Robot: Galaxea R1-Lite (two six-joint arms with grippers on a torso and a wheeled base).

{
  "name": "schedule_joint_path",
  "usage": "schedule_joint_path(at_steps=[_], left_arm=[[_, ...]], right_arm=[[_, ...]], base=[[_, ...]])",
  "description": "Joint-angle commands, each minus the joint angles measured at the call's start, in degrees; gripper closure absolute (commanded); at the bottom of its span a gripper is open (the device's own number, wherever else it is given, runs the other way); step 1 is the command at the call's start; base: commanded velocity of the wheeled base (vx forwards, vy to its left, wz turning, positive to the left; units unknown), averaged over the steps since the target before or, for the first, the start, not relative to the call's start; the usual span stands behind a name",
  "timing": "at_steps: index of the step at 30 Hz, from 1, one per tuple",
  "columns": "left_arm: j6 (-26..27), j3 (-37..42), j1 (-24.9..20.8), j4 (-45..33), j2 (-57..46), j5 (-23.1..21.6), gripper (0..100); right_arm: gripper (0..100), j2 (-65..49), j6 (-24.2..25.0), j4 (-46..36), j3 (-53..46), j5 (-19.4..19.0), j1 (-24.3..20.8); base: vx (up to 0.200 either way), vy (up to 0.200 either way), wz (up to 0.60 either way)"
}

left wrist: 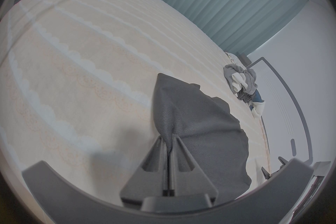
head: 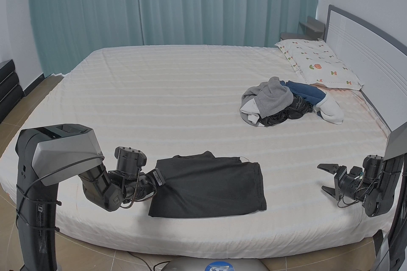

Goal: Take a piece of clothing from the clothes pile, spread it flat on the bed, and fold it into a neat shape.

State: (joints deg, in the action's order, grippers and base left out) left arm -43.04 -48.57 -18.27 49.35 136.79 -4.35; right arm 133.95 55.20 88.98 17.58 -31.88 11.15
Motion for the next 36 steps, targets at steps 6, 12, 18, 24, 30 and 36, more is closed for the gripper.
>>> schedule_joint_path(at_steps=[6, 12, 18, 24, 30, 36], left_arm=[[-0.11, 1.11, 0.26, 0.05, -1.09, -0.04, 100], [-0.2, 1.28, 1.14, 0.05, -1.53, -0.04, 100], [-0.2, 1.37, 1.31, 0.05, -1.53, -0.04, 100], [-0.2, 1.55, 1.66, -0.04, -1.53, -0.04, 100], [-0.2, 1.9, 2.01, -0.04, -1.53, -0.04, 100], [-0.2, 1.81, 2.54, -0.04, -1.53, -0.04, 100]], right_arm=[[0, 0.08, 0.0, 0.49, 0.0, -0.03, 0.01], [0, 0.08, 0.0, 0.49, 0.0, -0.03, 0.01], [0, 0.08, 0.0, 0.49, 0.0, -0.03, 0.01], [0, 0.08, 0.0, 0.49, -0.09, -0.03, 0.01], [0, 0.08, 0.0, 0.49, -0.26, -0.03, 0.01], [0, 0.08, 0.0, 0.49, -0.35, -0.03, 0.01]], base=[[0.0, 0.2, 0.0], [0.0, 0.2, 0.0], [0.0, 0.2, 0.0], [0.0, 0.2, 0.0], [0.0, 0.2, 0.0], [0.0, 0.2, 0.0]])
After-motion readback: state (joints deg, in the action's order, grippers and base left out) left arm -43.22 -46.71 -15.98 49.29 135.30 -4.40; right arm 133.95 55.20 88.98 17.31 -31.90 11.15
